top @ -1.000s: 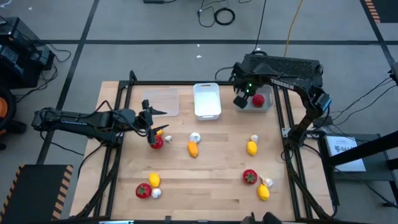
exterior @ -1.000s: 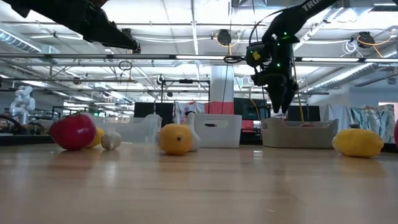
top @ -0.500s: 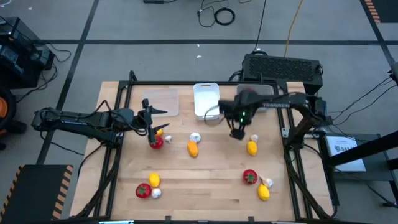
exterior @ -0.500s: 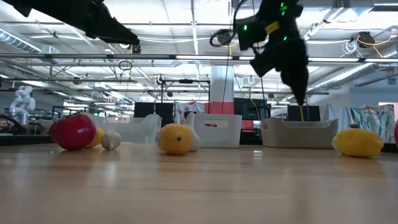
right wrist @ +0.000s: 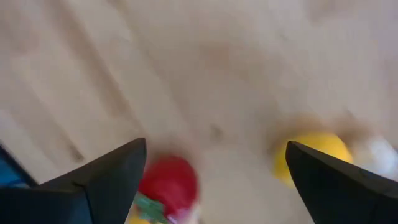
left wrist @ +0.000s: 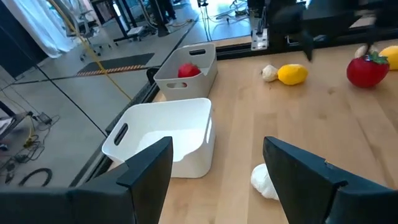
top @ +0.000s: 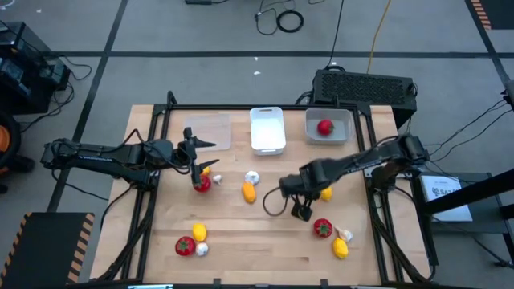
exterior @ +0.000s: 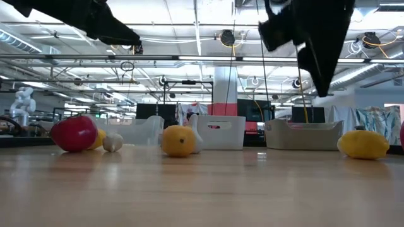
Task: Sort produce into baskets
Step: Put the red tomato into the gray bin
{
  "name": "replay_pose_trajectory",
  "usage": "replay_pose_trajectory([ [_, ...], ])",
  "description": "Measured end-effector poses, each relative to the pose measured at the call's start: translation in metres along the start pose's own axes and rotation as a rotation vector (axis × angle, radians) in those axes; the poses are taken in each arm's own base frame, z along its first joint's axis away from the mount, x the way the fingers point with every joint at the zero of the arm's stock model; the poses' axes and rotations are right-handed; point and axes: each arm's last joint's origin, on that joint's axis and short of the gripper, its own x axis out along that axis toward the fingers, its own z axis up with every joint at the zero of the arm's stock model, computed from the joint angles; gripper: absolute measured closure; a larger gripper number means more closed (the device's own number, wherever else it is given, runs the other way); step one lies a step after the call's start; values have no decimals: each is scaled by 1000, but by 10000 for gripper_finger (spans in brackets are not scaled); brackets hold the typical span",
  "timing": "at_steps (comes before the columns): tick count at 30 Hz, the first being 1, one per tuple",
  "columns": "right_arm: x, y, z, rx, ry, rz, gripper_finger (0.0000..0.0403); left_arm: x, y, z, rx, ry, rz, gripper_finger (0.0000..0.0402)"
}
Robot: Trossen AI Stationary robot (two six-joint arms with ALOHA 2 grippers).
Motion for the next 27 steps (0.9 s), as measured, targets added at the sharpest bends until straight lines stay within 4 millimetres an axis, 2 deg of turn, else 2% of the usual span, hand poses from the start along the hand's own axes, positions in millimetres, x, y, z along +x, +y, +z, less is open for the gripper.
replay_pose_trajectory([
  [3,1,18,0,-74,-94,69,28,0,0,0,-37,0,0,146],
  [7,-2,38,8,-186,-337,100,28,0,-1,-7,-176,68,-8,146],
  [13,-17,55,28,-321,-742,45,28,-11,-13,-40,-351,442,-79,146],
  [17,-24,68,42,-399,-941,61,28,-20,-17,-54,-456,587,41,146],
  [21,-17,78,53,-485,-1034,68,28,-23,-24,-56,-445,596,85,146],
  [27,8,80,64,-558,-1002,5,28,-19,-36,-50,-423,540,28,146],
])
